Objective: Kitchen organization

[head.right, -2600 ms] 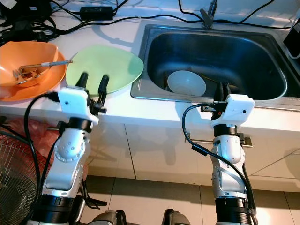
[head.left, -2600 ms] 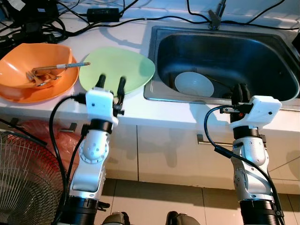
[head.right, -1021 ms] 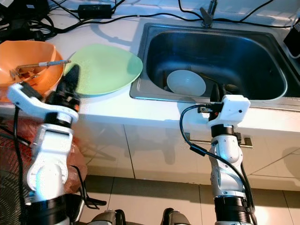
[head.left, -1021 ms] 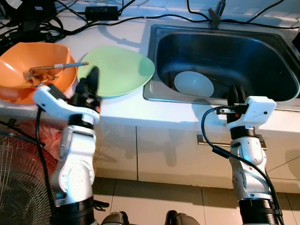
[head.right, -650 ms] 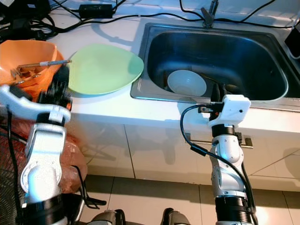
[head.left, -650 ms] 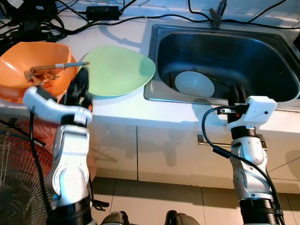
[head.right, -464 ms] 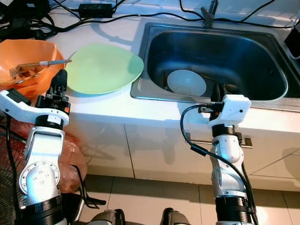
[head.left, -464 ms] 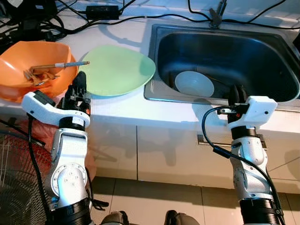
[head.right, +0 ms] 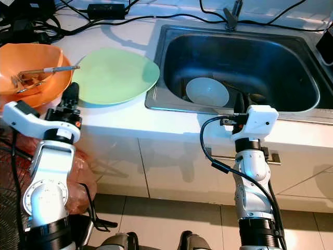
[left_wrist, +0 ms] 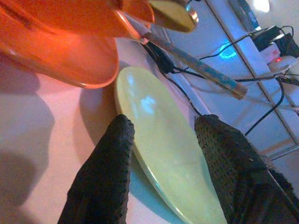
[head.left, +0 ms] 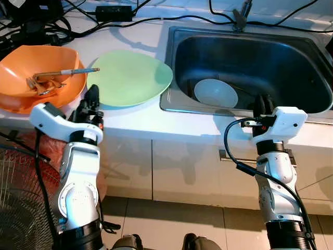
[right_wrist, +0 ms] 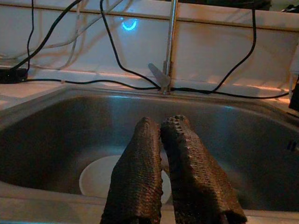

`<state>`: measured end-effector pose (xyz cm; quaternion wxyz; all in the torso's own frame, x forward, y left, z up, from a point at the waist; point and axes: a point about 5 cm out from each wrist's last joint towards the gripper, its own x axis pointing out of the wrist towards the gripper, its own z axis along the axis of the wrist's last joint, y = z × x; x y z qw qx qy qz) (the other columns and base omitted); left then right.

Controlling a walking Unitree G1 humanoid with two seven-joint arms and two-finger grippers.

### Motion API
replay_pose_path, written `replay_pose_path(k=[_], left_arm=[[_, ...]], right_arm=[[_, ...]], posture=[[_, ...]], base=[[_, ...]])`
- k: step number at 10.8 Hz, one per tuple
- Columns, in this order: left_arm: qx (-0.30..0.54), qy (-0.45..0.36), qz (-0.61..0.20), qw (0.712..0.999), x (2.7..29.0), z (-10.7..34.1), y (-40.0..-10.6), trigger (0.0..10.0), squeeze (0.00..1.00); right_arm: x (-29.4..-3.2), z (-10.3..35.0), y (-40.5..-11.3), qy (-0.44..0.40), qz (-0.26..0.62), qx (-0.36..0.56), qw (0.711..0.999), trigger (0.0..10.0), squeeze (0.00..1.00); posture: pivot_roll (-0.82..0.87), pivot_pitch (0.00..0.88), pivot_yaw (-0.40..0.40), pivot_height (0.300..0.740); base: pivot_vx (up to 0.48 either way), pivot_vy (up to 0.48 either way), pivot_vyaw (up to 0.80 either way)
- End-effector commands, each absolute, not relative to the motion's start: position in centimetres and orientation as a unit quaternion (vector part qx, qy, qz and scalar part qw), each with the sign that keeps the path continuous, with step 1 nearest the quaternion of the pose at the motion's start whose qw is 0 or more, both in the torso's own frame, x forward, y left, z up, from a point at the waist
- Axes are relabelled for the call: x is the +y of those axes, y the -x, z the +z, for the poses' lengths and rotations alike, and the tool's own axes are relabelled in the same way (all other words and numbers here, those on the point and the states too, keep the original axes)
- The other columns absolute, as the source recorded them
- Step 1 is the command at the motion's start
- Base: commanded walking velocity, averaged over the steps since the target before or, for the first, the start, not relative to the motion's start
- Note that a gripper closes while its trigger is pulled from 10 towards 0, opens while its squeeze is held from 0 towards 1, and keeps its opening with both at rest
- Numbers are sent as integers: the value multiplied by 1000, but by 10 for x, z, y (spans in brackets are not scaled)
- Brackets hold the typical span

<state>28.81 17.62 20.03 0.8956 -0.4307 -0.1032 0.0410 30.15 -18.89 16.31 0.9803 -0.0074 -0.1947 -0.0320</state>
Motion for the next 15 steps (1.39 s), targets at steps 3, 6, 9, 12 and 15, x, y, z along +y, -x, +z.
replay_pose_path(k=[3, 6, 9, 12, 15], left_arm=[[-87, 452, 33, 887, 168, 205, -296, 10000, 0], [-80, 457, 38, 885, 170, 205, -298, 10000, 0], [-69, 453, 47, 887, 171, 201, -298, 10000, 0], [-36, 447, 58, 892, 167, 187, -301, 10000, 0], [-31, 449, 51, 892, 162, 188, -306, 10000, 0]], right_arm=[[-190, 160, -301, 7, -32, -185, 982, 10000, 0], [-190, 159, -300, 8, -33, -185, 982, 10000, 0], [-189, 159, -300, 7, -31, -183, 983, 10000, 0], [-189, 159, -300, 8, -30, -183, 983, 10000, 0], [-189, 158, -299, 8, -32, -180, 983, 10000, 0]], posture=[[45, 163, -14, 740], [46, 156, -11, 740], [48, 151, -9, 740], [40, 150, -10, 740], [33, 162, -8, 740]], base=[[0, 0, 0], [0, 0, 0], [0, 0, 0], [0, 0, 0], [0, 0, 0]])
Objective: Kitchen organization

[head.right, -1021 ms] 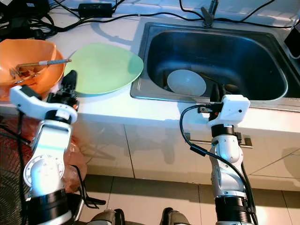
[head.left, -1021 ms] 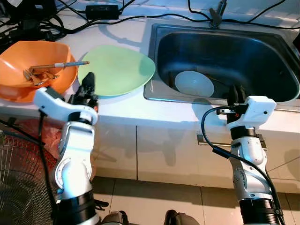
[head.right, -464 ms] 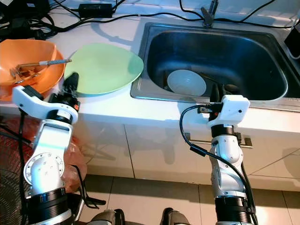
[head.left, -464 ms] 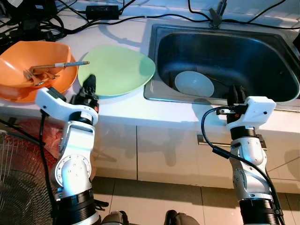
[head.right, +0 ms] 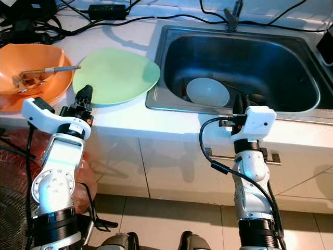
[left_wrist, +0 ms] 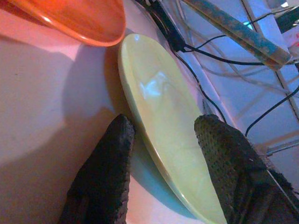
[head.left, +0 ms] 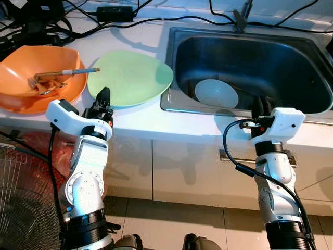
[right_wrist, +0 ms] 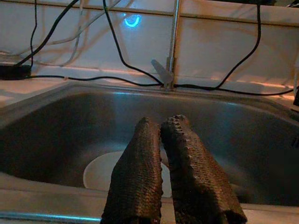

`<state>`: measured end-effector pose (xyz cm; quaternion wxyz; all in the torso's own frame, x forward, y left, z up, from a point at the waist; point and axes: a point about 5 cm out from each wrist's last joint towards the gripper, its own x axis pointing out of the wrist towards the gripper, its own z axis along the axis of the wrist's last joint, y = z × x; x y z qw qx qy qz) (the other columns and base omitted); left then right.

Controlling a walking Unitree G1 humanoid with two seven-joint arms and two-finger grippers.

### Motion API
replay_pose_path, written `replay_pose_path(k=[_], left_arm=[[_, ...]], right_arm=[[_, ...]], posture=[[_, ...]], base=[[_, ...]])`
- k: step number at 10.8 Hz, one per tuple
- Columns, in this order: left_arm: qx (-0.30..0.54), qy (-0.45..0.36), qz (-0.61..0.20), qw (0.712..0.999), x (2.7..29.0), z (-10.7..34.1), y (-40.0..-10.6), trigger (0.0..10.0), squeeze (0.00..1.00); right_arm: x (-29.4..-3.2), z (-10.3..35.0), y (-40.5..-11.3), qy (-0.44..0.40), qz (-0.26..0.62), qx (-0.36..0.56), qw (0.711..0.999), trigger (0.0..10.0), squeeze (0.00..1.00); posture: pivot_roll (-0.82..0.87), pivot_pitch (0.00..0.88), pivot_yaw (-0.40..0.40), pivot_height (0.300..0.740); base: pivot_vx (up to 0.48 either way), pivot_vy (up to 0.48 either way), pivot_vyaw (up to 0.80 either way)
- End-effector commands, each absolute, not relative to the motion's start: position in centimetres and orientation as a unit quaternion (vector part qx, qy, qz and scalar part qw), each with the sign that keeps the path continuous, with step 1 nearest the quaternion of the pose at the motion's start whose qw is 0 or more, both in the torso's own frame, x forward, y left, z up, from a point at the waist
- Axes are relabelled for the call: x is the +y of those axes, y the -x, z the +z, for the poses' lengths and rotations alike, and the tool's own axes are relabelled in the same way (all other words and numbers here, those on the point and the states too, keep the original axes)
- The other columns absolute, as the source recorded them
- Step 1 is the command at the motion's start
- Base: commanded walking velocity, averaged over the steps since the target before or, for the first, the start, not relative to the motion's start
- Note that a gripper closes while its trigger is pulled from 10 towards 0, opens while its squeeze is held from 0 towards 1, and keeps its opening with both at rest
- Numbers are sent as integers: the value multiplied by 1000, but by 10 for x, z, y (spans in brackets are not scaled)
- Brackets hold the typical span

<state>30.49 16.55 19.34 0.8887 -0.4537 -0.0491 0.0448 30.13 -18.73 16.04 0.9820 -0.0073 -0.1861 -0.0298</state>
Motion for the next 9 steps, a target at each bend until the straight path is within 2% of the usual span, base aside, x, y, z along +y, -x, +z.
replay_pose_path(k=[1, 7, 8, 9], left_arm=[[-30, 450, 46, 891, 160, 189, -309, 10000, 0], [-17, 448, 41, 893, 156, 182, -321, 10000, 0], [-15, 447, 35, 894, 154, 181, -322, 0, 0], [-16, 444, 33, 896, 153, 182, -322, 0, 0]], right_arm=[[-189, 158, -299, 8, -32, -181, 983, 10000, 0], [-189, 157, -297, 7, -36, -177, 983, 10000, 0], [-189, 157, -296, 8, -37, -177, 983, 10000, 0], [-190, 157, -297, 8, -38, -177, 983, 10000, 0]], posture=[[31, 163, -6, 740], [17, 172, 1, 740], [17, 172, 1, 740], [16, 174, -2, 740]], base=[[0, 0, 0], [0, 0, 0], [0, 0, 0], [0, 0, 0]])
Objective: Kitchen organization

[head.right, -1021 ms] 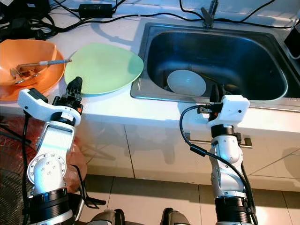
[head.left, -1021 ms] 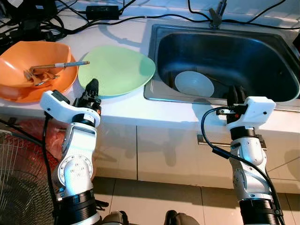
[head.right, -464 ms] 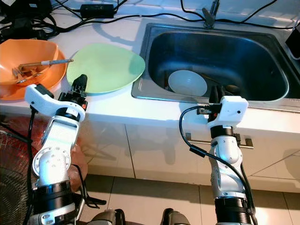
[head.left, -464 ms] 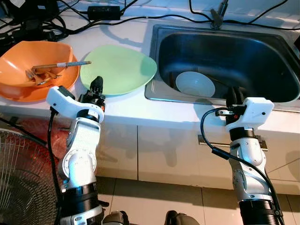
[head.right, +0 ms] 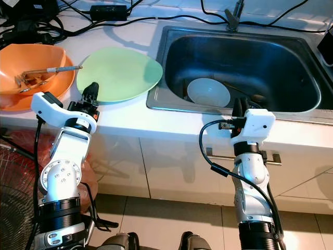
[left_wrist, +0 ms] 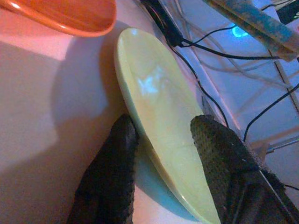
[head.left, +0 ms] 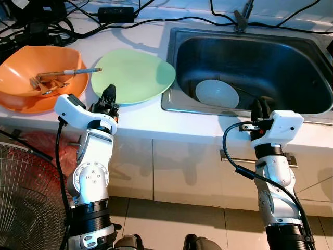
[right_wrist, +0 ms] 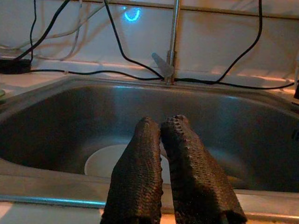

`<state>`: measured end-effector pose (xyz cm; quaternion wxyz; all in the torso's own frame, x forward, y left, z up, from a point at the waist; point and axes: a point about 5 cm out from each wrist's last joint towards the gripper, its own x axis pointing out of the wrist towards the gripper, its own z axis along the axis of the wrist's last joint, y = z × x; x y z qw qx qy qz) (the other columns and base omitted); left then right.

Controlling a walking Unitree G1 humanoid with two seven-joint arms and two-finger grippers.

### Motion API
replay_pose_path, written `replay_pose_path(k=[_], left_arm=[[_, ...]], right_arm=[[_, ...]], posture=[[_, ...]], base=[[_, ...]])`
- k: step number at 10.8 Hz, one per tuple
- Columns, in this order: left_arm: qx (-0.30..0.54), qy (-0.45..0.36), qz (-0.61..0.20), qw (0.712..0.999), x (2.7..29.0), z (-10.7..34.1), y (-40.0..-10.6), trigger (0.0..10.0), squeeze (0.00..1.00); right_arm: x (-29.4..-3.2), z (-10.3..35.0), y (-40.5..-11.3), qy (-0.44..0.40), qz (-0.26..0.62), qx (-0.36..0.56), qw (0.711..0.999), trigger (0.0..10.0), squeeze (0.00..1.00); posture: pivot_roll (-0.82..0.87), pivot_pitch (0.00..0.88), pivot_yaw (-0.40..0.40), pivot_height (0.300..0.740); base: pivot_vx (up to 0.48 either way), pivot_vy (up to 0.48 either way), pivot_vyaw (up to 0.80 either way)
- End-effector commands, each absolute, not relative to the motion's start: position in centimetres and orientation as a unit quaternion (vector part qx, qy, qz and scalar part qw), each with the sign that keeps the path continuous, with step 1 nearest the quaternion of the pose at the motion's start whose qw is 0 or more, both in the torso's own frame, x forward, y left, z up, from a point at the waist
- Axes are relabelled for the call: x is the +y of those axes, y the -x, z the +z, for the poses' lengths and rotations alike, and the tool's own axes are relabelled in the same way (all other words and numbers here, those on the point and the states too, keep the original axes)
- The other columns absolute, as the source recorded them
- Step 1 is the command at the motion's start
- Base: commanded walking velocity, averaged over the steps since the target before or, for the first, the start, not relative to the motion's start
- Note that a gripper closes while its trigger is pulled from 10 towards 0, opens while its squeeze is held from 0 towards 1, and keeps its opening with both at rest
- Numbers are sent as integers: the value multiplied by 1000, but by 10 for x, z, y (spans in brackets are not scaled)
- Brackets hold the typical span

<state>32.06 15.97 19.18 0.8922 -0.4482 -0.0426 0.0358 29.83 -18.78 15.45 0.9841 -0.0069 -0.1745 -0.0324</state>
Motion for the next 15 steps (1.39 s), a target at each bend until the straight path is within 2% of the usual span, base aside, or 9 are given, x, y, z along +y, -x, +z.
replay_pose_path(k=[1, 12, 15], left_arm=[[-18, 444, 33, 895, 154, 182, -321, 0, 0], [-20, 443, 34, 895, 154, 179, -320, 0, 0], [-28, 448, 12, 893, 149, 181, -320, 0, 0]], right_arm=[[-191, 157, -297, 9, -38, -176, 984, 10000, 0], [-189, 155, -298, 9, -33, -171, 985, 10000, 0], [-188, 156, -299, 10, -32, -171, 985, 10000, 0]], posture=[[17, 174, -2, 740], [22, 168, -4, 740], [21, 160, -5, 740]], base=[[0, 0, 0], [0, 0, 0], [0, 0, 0]])
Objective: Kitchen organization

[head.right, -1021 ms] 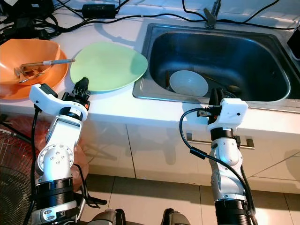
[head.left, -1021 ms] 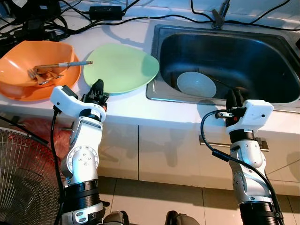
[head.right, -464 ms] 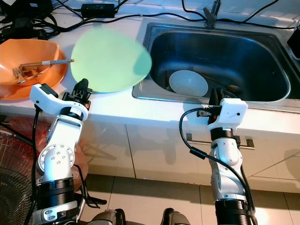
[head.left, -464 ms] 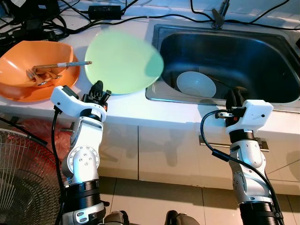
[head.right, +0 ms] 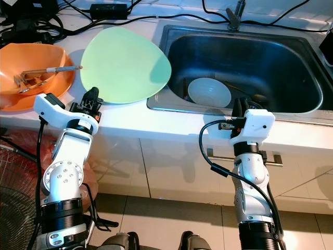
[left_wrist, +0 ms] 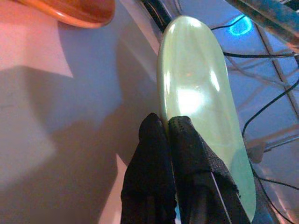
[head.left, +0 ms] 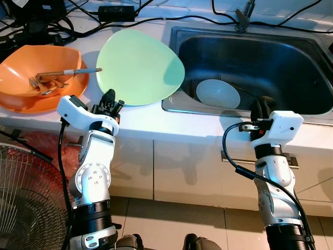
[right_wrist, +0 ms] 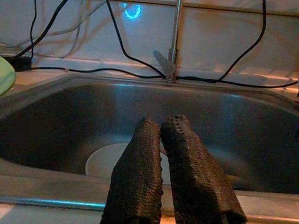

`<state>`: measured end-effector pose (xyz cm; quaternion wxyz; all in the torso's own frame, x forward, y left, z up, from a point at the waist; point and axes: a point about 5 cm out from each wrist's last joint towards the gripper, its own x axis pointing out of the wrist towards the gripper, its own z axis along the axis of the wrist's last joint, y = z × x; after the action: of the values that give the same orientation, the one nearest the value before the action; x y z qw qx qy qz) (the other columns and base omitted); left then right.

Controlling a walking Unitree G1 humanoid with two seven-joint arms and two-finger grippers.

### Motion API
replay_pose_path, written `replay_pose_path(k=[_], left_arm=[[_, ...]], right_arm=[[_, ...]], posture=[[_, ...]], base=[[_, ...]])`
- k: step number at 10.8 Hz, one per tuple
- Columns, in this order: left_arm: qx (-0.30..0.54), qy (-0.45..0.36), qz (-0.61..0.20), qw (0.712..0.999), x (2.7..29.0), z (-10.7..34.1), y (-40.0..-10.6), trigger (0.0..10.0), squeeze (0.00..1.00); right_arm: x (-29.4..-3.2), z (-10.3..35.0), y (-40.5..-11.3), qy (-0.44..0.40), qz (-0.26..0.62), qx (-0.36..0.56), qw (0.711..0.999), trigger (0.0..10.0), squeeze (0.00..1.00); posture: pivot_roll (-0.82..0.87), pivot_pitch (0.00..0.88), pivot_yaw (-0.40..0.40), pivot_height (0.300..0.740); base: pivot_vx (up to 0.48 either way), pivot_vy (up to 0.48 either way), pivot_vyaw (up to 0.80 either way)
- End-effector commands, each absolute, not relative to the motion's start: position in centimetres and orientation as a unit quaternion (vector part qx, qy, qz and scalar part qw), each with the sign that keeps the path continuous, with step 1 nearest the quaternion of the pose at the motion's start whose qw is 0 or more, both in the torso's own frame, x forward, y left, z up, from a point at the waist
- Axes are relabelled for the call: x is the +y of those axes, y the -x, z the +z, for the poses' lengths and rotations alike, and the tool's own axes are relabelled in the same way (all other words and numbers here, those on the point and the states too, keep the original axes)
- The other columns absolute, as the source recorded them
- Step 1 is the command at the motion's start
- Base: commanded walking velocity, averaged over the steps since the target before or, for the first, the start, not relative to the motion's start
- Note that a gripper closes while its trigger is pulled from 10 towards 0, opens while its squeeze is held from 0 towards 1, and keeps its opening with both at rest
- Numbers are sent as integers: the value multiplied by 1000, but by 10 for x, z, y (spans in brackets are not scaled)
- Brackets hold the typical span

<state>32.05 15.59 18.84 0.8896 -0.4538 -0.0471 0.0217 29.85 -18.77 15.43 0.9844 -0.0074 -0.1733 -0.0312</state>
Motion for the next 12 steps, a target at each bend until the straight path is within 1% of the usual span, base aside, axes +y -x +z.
replay_pose_path(k=[1, 2, 6, 7, 8, 9, 12], left_arm=[[-29, 457, -5, 889, 145, 183, -320, 10000, 0], [-31, 463, -19, 886, 141, 185, -320, 10000, 0], [-63, 513, -90, 852, 118, 203, -318, 10000, 0], [-66, 517, -101, 847, 113, 205, -318, 10000, 0], [-77, 536, -116, 833, 106, 211, -319, 10000, 0], [-83, 543, -130, 826, 101, 216, -320, 10000, 0], [-106, 560, -148, 808, 97, 228, -321, 10000, 0]], right_arm=[[-188, 155, -299, 10, -31, -171, 985, 10000, 0], [-188, 156, -299, 9, -31, -172, 985, 10000, 0], [-186, 155, -300, 8, -28, -171, 985, 10000, 0], [-186, 155, -300, 7, -28, -170, 985, 10000, 0], [-186, 155, -300, 7, -26, -170, 985, 10000, 0], [-186, 155, -300, 6, -24, -169, 985, 10000, 0], [-183, 155, -300, 4, -19, -170, 985, 10000, 0]], posture=[[21, 155, -5, 740], [21, 155, -3, 740], [23, 156, -6, 740], [21, 157, -5, 740], [20, 158, -6, 740], [20, 158, -6, 740], [24, 162, -4, 740]], base=[[0, 0, 0], [0, 0, 0], [0, 0, 0], [0, 0, 0], [0, 0, 0], [0, 0, 0], [0, 0, 0]])
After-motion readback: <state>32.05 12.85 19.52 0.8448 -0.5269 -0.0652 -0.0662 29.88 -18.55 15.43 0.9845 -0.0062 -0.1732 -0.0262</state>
